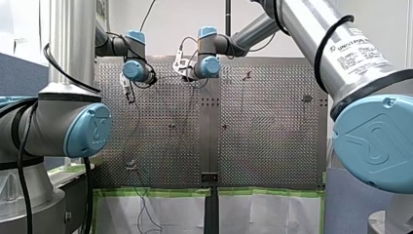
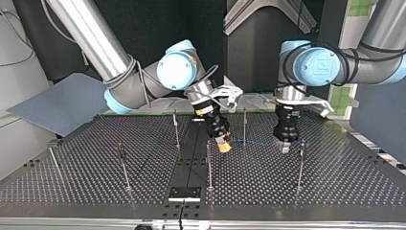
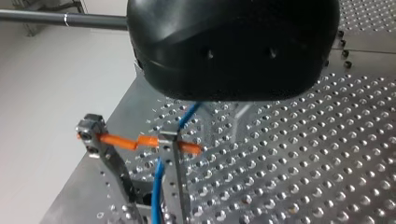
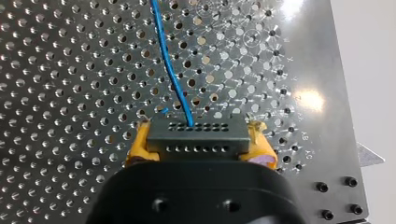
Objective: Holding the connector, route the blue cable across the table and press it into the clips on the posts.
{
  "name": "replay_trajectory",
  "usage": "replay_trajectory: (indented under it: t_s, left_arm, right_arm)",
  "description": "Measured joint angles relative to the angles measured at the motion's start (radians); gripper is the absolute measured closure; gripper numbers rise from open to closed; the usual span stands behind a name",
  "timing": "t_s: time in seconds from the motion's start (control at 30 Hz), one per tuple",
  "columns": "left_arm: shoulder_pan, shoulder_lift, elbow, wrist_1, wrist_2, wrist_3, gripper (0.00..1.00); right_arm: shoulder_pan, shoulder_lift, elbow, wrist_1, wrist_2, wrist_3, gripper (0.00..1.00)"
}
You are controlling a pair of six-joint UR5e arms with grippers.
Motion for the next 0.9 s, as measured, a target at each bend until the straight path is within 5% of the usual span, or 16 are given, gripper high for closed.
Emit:
replay_trajectory:
  t_s: [0.43,0.9]
  left_arm:
    - [-0.011,0.0,-0.063,-0.003,-0.044,0.016,1.0]
    - [-0.045,-0.05,-0.175,0.053,-0.059,0.025,1.0]
  right_arm:
    - [0.007,0.008,0.005,0.015,0.002,0.0,1.0]
    - [0.005,0.015,0.089,0.016,0.01,-0.004,1.0]
